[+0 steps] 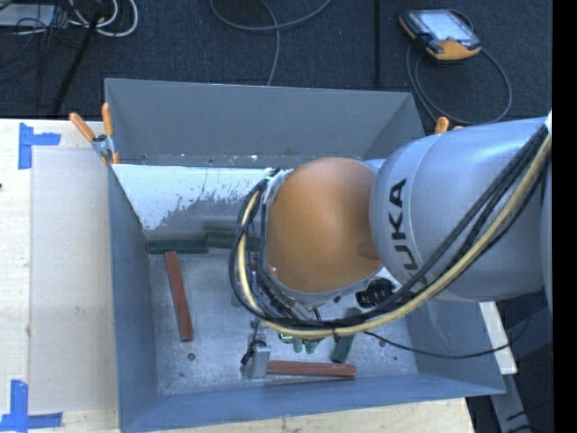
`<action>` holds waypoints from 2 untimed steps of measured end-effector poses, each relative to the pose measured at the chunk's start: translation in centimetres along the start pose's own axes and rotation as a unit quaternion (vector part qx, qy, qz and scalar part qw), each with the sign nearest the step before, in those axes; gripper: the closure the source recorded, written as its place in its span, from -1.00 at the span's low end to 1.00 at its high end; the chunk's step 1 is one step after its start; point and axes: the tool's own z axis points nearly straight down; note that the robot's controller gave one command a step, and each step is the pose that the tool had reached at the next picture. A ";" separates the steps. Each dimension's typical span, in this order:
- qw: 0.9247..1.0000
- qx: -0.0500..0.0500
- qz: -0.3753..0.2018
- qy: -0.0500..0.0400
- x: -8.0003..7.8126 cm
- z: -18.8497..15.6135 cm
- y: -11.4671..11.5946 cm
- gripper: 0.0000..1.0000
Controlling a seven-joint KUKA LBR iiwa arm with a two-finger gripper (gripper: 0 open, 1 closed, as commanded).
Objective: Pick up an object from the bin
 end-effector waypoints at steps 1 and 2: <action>1.000 -0.001 0.002 -0.004 -0.2 -0.4 -0.1 -1.00; 0.999 -0.002 -0.039 -0.006 -0.5 3.8 -2.2 -1.00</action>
Offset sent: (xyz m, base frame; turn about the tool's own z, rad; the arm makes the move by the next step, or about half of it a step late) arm 0.0087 -0.0706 -0.1269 -0.2281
